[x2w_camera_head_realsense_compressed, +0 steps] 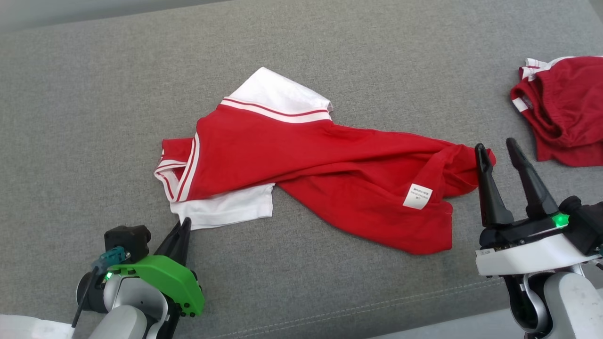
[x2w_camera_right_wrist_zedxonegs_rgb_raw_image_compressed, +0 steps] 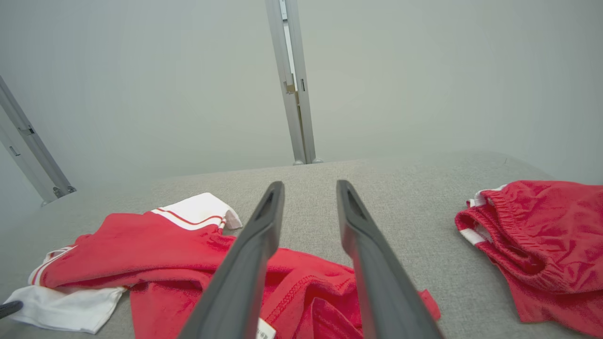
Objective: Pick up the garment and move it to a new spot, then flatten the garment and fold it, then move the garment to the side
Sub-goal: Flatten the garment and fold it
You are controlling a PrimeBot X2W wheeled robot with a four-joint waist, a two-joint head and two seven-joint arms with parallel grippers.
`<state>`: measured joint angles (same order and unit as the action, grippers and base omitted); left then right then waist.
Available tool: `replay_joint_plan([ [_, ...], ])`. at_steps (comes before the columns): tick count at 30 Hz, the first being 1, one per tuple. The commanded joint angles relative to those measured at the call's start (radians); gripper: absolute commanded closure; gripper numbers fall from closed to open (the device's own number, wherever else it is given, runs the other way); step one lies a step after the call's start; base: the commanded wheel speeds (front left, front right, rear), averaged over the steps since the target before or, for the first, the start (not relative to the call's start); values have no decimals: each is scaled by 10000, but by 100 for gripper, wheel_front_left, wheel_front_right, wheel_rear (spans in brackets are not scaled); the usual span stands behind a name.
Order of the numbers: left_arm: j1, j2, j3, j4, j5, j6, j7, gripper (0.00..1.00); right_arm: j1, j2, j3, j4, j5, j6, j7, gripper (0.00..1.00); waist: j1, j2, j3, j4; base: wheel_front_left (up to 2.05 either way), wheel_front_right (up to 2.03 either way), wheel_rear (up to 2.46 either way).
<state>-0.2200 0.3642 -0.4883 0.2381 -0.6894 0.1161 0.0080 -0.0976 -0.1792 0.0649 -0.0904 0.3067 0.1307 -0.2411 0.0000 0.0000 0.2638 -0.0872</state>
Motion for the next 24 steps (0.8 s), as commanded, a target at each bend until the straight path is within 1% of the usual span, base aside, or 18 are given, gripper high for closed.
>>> replay_joint_plan([
  [1, 107, 82, 8, 1, -52, 57, -1, 100, -83, 10, -46, -122, -88, -1, -52, 0, 0, 0, -108, -79, 0, 0, 0],
  [5, 229, 82, -20, -19, -108, 87, 40, 100, 232, 33, -94, -676, -585, -1, 111, 0, 0, 0, -294, -142, 0, 0, 0],
  [11, 412, 42, -55, 27, -211, 135, 13, 100, 1068, 236, -130, -1049, -948, -1, 407, 0, 0, 0, -583, -177, 0, 0, 0],
  [17, 589, 47, -61, 96, -317, 157, 19, 100, 1921, 494, -188, -1186, -937, -1, 598, 0, 0, 0, -788, -231, 0, 0, 0],
  [24, 711, 127, -64, 137, -372, 180, 33, 100, 2172, 540, -163, -1189, -955, -1, 719, 0, 0, 0, -934, -264, 0, 0, 0],
])
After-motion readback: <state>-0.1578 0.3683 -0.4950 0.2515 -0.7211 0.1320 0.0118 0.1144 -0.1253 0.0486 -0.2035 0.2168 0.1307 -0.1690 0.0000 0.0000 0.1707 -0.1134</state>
